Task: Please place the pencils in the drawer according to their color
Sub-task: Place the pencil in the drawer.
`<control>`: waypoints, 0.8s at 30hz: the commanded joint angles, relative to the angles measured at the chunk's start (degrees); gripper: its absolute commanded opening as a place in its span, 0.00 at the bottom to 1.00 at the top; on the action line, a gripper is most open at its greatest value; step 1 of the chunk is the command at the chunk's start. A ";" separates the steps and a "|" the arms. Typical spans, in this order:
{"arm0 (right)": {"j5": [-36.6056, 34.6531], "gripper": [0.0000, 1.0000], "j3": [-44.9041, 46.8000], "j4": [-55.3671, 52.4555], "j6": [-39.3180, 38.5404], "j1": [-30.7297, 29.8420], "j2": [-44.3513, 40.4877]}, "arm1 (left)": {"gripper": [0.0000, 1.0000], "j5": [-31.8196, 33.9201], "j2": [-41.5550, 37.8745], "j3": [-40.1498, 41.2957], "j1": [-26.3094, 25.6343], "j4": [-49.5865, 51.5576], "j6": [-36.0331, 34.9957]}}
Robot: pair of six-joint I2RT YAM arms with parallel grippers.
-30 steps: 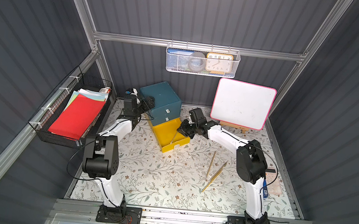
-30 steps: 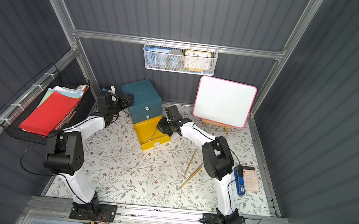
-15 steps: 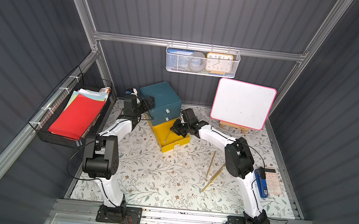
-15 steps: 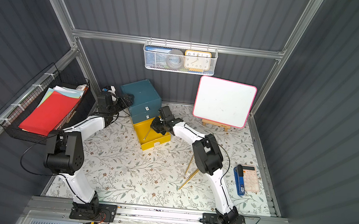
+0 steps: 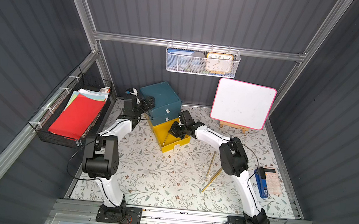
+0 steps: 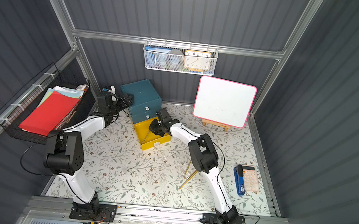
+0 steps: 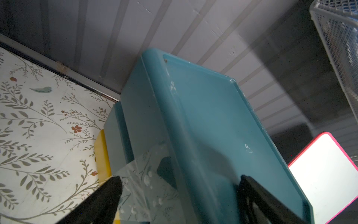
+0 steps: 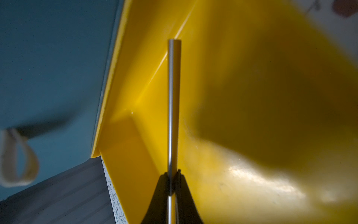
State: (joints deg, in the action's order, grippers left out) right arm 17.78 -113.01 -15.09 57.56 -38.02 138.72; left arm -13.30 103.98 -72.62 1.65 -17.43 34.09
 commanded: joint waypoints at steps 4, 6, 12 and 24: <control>-0.84 0.17 -2.41 -2.36 -0.77 -0.03 0.59 | 1.00 -0.98 1.04 1.04 -1.08 4.51 -2.27; -0.95 0.20 -2.63 -2.69 -0.91 -0.04 0.61 | 1.00 -1.00 1.00 1.03 -1.06 4.53 -2.27; -0.94 0.22 -2.83 -3.16 -1.35 -0.10 -0.56 | 1.00 -0.96 0.92 1.19 -1.08 4.51 -2.27; -2.75 0.22 7.23 -2.94 -4.72 -0.31 -16.36 | 1.00 -1.10 0.80 1.51 -1.12 4.34 -2.35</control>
State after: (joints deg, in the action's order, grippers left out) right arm 16.47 -107.90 -18.24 54.54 -38.11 127.48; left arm -13.32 103.98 -72.62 1.65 -17.47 34.09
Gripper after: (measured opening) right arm 0.224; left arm 0.994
